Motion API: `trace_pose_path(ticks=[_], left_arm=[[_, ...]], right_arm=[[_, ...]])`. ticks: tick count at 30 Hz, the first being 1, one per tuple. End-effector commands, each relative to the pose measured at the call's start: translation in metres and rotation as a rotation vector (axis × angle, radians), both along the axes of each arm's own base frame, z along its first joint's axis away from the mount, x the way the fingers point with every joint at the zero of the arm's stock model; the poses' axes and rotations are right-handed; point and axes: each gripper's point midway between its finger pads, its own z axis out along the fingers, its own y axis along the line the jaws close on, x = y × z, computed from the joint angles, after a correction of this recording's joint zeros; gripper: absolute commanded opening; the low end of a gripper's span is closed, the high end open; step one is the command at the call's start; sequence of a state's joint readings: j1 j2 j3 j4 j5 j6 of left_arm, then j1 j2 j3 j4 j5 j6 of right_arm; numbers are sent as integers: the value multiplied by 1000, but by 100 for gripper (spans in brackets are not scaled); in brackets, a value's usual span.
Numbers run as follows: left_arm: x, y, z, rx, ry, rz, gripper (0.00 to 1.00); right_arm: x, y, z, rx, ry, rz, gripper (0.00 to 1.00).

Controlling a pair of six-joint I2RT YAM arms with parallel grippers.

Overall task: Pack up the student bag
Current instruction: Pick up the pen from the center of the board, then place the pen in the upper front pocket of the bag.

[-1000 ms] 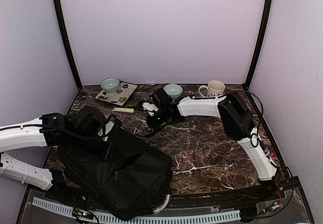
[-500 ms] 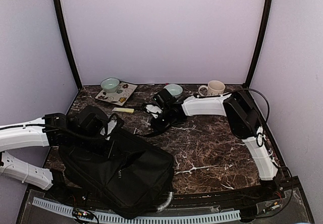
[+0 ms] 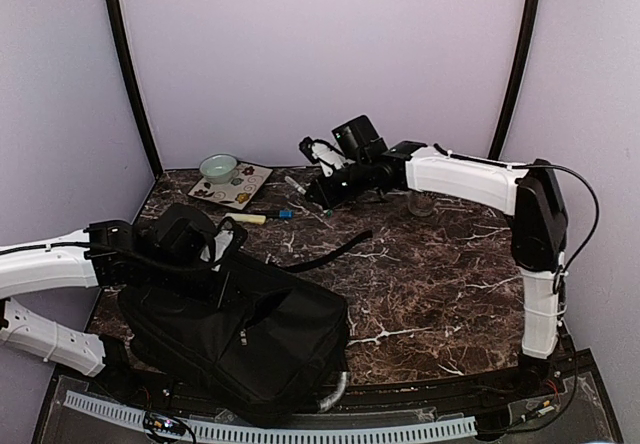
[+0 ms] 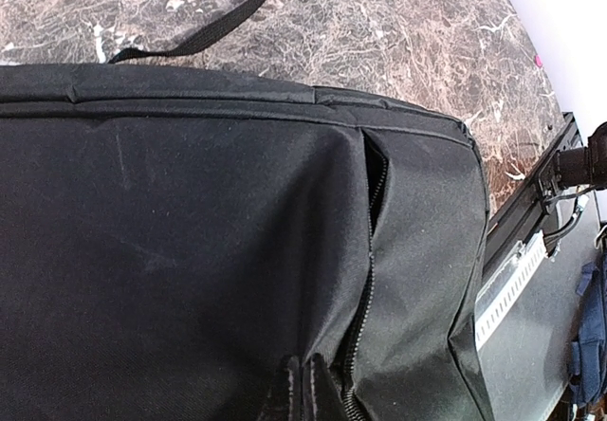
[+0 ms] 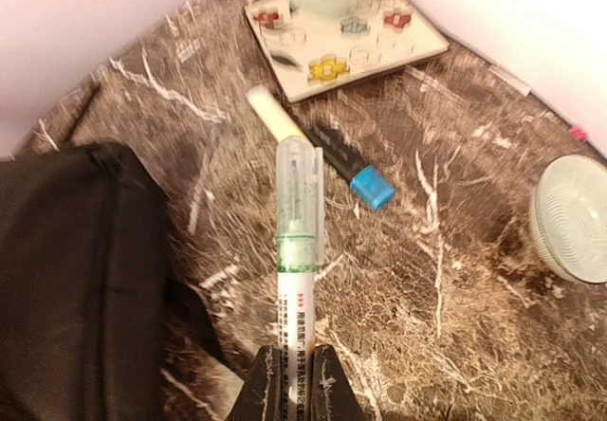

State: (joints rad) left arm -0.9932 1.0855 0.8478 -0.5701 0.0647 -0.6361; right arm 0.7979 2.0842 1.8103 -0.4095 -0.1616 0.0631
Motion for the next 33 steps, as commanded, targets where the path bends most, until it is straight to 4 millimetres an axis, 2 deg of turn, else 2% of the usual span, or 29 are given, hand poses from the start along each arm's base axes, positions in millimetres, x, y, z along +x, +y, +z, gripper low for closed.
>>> trace_pose_path(ticks=[1, 3, 6, 12, 19, 20, 25, 28, 33], left_arm=[[14, -24, 39, -116, -95, -19, 0], [16, -29, 41, -127, -102, -28, 0], [18, -35, 41, -134, -104, -43, 0], [26, -48, 51, -173, -140, -52, 0], [34, -65, 56, -204, -159, -76, 0], [34, -68, 56, -203, -159, -84, 0], [37, -82, 58, -211, -154, -122, 0], [38, -90, 60, -231, -154, -132, 0], [38, -100, 63, -252, -152, -144, 0]], right_arm=[[-23, -11, 29, 100, 80, -32, 0], [-38, -23, 42, 114, 104, -39, 0], [-64, -45, 49, 118, 158, -47, 0], [-125, -85, 69, 187, 293, -53, 0], [-201, -112, 73, 289, 582, 10, 0], [-209, -117, 67, 289, 616, 7, 0], [-235, -135, 78, 336, 678, 4, 0], [-250, -138, 83, 364, 741, 31, 0], [-262, -145, 73, 332, 821, 8, 0]])
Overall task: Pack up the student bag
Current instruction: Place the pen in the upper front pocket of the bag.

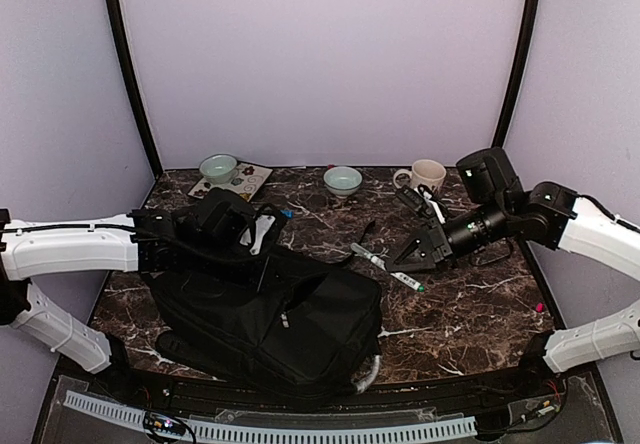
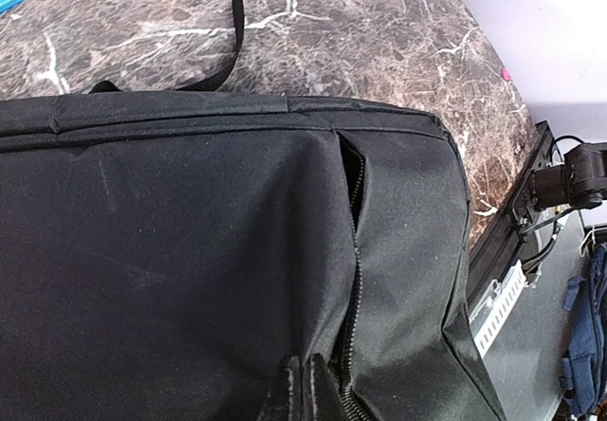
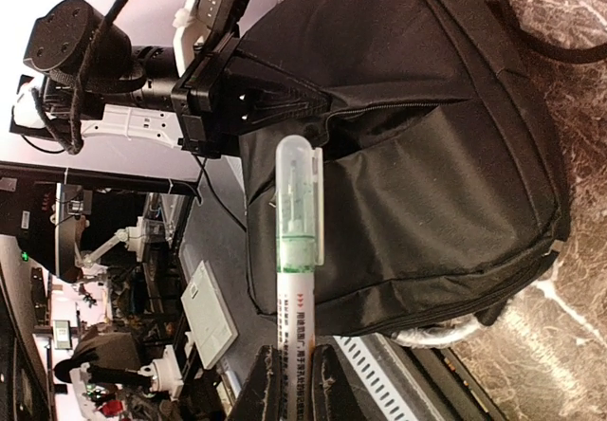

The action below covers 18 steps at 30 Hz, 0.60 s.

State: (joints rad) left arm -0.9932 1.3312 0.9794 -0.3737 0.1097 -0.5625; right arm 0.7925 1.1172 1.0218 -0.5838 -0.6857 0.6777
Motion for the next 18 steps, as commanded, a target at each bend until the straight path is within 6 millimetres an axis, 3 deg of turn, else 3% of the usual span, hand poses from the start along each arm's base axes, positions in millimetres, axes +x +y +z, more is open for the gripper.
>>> trace_pose_path(ticks=[1, 11, 18], left_arm=[[3, -36, 57, -191, -90, -66, 0], [-7, -59, 62, -202, -104, -111, 0], [-16, -78, 70, -227, -118, -151, 0]], right_arm=[[-15, -4, -8, -14, 111, 18, 0], [-39, 3, -13, -57, 195, 90, 0], [-41, 13, -26, -108, 212, 96, 0]])
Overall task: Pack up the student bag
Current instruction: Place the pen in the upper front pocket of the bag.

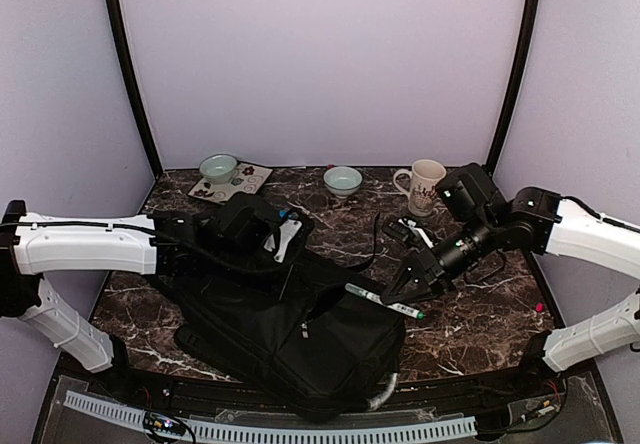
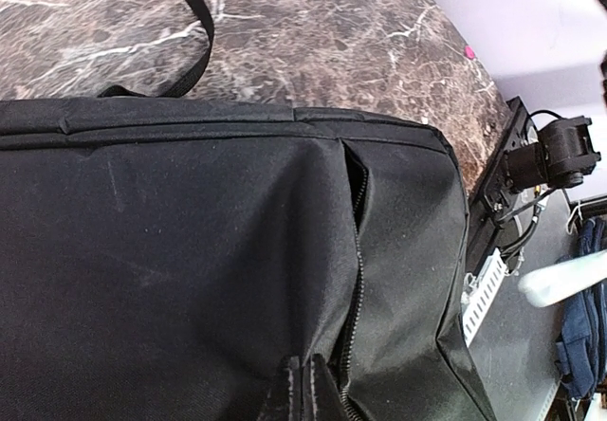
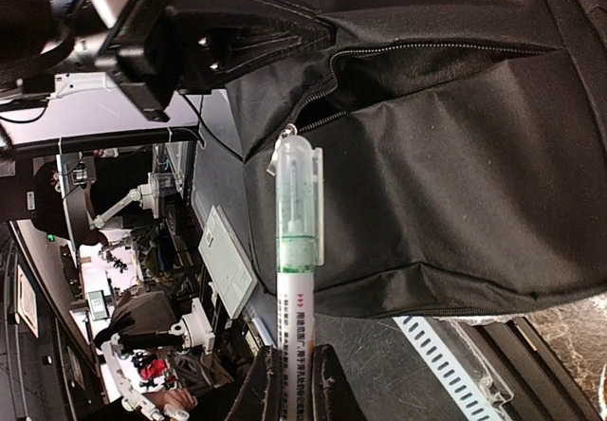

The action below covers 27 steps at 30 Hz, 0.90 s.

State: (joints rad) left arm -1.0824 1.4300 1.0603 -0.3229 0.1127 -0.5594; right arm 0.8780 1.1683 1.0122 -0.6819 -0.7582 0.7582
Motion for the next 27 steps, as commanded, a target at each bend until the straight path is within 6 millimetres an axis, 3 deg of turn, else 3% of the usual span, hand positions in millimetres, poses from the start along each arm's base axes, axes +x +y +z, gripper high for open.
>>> trace_pose_path(ticks=[1, 6, 13, 23, 27], left_arm=[[-1, -38, 66, -205, -95, -63, 0], [-4, -51, 75, -228, -100, -77, 0], [-10, -65, 92, -265, -111, -99, 0], [-9, -71, 117, -332, -117, -74, 0], [-8, -72, 129, -362, -112, -58, 0]], right_arm=[[1, 9, -2, -23, 2, 8, 0], [-6, 15, -15, -62, 11, 46, 0], [1, 14, -28, -143, -13, 54, 0], [15, 12, -28, -240, -65, 50, 0], [19, 14, -19, -254, -77, 52, 0]])
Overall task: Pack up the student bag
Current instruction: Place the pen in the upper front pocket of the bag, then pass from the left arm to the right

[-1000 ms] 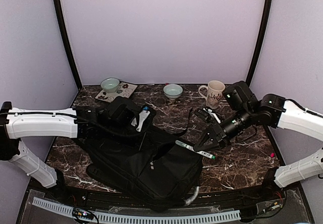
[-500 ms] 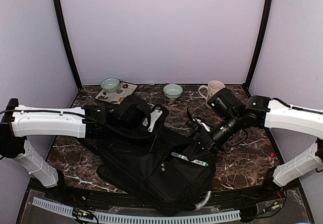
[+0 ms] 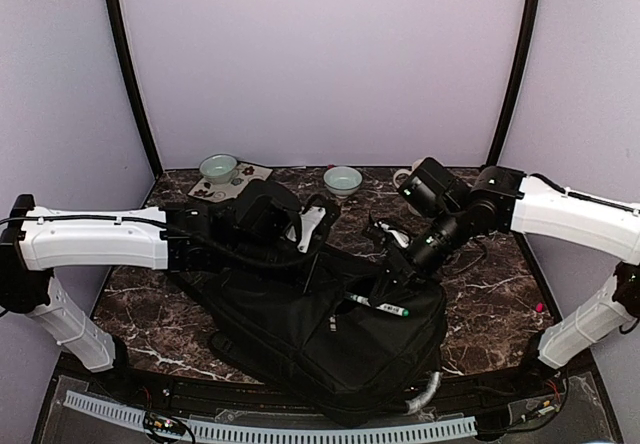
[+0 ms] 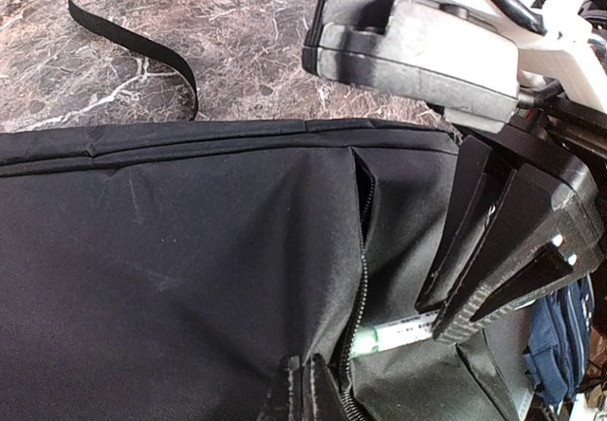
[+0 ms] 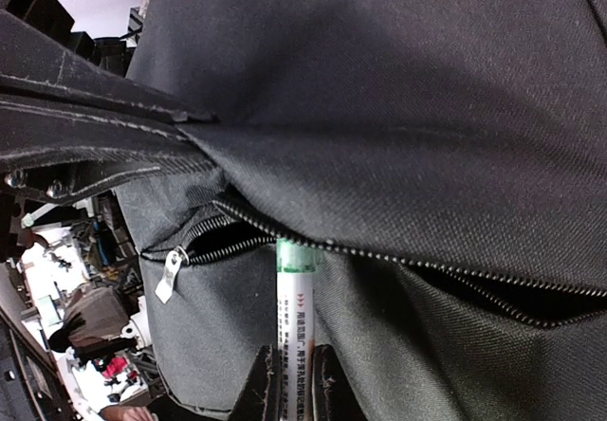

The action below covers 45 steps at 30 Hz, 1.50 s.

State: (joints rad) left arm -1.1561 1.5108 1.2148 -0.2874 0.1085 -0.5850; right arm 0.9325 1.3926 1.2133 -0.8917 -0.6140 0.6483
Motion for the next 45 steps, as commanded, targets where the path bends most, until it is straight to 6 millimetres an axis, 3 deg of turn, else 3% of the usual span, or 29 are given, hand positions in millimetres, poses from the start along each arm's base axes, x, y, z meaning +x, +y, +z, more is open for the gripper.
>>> trace_pose_path(ticks=[1, 8, 16, 22, 25, 33, 37, 40, 44, 45], left_arm=[[2, -24, 92, -269, -72, -6, 0], [4, -25, 113, -325, -90, 5, 0], [3, -24, 126, -358, -103, 2, 0], [1, -18, 128, -362, -104, 7, 0], [0, -15, 128, -368, -100, 9, 0], [-3, -9, 136, -393, -109, 6, 0], [-7, -9, 149, -435, -122, -13, 0], [-16, -11, 158, -483, -136, -75, 0], [-34, -15, 169, -537, -145, -188, 0], [-38, -15, 174, -552, -145, -211, 0]], right_arm=[[6, 0, 13, -23, -46, 12, 0], [11, 3, 43, -4, -55, 3, 0], [18, 4, 57, -1, -60, -35, 0], [21, 7, 67, 22, -57, -66, 29], [22, 5, 72, 24, -61, -80, 38], [27, -4, 96, 48, -124, -112, 45], [36, -16, 121, 67, -275, -112, 45], [50, -35, 140, 42, -452, -135, 47], [59, -65, 154, -17, -653, -130, 56], [58, -69, 156, -19, -687, -113, 63]])
